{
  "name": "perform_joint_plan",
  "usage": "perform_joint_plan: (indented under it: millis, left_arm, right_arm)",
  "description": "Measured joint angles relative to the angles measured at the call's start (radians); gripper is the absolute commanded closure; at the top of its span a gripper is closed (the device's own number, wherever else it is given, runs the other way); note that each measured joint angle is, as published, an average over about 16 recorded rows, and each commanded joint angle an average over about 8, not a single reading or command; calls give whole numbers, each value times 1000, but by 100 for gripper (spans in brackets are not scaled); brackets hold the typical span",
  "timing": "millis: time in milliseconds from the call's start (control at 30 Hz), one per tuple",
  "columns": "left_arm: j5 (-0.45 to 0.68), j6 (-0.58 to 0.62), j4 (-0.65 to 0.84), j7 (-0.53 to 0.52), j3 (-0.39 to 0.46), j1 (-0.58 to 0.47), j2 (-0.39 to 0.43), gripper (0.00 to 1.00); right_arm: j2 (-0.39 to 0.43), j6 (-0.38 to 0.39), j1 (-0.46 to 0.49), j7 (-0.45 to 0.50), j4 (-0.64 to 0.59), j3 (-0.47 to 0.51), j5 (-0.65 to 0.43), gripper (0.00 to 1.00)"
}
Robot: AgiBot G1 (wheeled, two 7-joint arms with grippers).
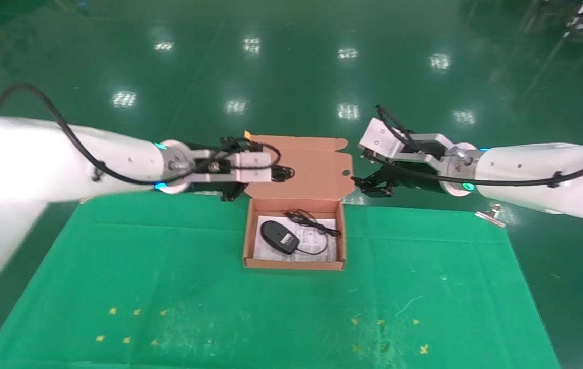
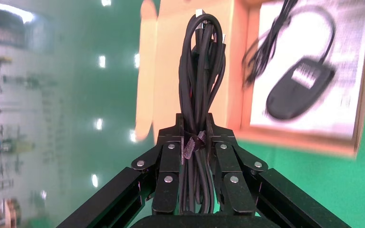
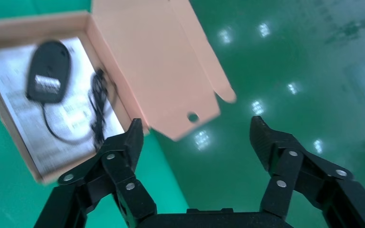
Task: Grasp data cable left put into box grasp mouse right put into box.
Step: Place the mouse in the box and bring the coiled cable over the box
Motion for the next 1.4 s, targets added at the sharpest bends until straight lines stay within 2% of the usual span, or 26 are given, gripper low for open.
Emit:
perform_joint_plan:
  millis: [367,667,700,933,967,1400]
  left_arm:
    - [-95,-149,107,114,93,54,84,100]
    - [-188,-235,157,118,219,62,92,100]
    - [-197,-243,161,115,232,61,93,91]
    - [-247,-275,178,100,295,53,95,3]
    - [-251,-277,179,98,300,52,95,0]
    - [-266,-284,156,88,301,34,71,0]
  right_arm:
    - [148,-51,-7,176,218,-6,-108,0]
    - [209,-73,-22,292,344,-6,-182,0]
    - [212,-74,-23,300,354,-5,-189,0]
    - [228,-75,-32,335,396,-5,-219,0]
    - [229,-74,-33,337,399,-5,-221,0]
    - [225,-57,-29,332,402,0,-228,0]
